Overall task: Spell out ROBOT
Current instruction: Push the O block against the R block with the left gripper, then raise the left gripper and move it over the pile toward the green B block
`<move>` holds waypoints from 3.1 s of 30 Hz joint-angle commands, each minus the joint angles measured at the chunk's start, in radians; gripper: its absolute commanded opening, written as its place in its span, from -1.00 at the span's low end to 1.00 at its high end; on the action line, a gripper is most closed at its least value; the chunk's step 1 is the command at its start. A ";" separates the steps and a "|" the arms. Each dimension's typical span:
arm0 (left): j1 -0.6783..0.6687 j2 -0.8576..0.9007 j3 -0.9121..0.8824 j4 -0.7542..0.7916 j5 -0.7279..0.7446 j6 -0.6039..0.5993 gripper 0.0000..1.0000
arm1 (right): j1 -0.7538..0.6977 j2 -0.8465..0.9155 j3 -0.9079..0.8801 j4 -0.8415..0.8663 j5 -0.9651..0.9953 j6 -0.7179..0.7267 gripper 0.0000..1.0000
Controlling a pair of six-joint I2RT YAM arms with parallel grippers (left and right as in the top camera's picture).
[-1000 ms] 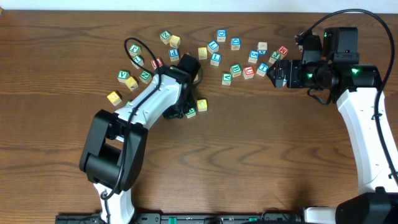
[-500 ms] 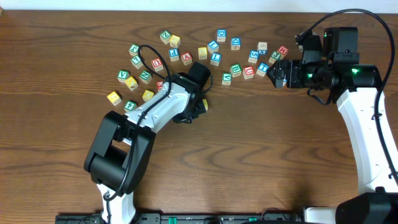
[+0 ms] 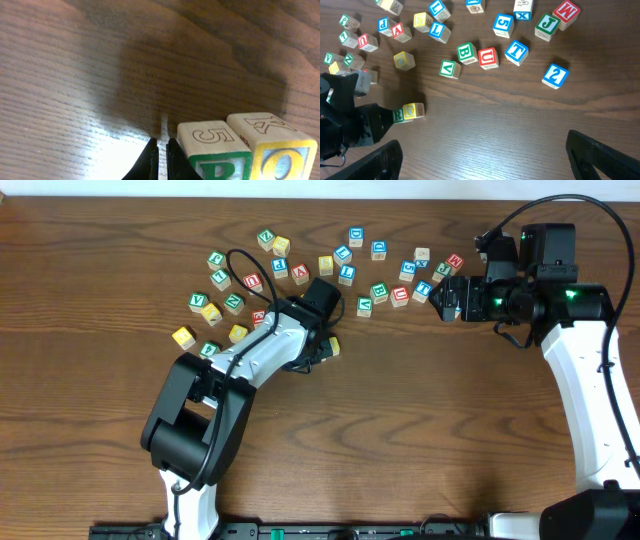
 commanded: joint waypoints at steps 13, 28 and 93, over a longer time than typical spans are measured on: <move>0.009 0.007 -0.003 0.085 -0.091 0.130 -0.85 | -0.013 0.000 0.020 -0.001 -0.006 -0.005 0.98; 0.052 -0.034 0.054 0.098 -0.090 0.286 -0.85 | -0.013 0.000 0.020 -0.001 -0.006 -0.005 0.98; 0.130 -0.036 0.412 -0.146 0.005 0.342 -0.84 | -0.013 0.000 0.020 -0.001 -0.006 -0.005 0.99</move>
